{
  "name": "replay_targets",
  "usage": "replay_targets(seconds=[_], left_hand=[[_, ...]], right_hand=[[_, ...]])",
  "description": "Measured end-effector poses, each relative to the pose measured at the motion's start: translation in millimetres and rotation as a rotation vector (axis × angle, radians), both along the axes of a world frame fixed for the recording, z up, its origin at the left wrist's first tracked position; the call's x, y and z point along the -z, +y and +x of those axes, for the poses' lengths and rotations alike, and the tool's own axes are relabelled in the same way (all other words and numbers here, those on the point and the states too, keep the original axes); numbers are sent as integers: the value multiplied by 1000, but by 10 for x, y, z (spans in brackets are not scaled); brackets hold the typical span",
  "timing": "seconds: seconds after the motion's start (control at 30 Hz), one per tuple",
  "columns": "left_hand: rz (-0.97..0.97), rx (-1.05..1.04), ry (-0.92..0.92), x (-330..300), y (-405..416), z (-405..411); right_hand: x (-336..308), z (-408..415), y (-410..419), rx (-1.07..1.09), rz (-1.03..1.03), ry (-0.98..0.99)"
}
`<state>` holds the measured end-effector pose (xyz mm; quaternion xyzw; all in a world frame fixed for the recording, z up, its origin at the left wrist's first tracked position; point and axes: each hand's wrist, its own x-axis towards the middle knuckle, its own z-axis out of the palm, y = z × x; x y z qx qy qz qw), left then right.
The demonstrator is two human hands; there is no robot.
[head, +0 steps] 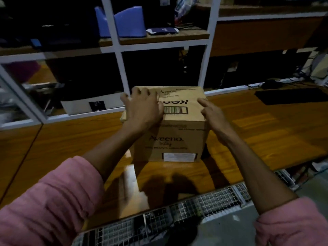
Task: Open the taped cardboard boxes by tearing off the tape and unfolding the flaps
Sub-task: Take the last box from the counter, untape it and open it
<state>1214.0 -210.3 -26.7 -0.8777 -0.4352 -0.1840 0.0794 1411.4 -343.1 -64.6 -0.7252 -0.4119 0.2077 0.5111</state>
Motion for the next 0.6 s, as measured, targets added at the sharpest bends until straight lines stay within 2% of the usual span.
replay_targets(seconds=[0.07, 0.13, 0.17, 0.3, 0.6], left_hand=[[-227, -157, 3, 11, 224, -327], [-439, -185, -122, 20, 336, -677], [-460, -188, -173, 44, 361, -847], [-328, -316, -215, 64, 364, -1541], [-320, -553, -181, -63, 651, -3518]], right_hand=[[-12, -111, 175, -53, -2, -3], [-21, -301, 350, -105, -10, -2], [-10, -424, 438, -138, -16, -7], [39, -1064, 779, -251, -9, -33], [43, -2991, 1401, -391, 15, -39]])
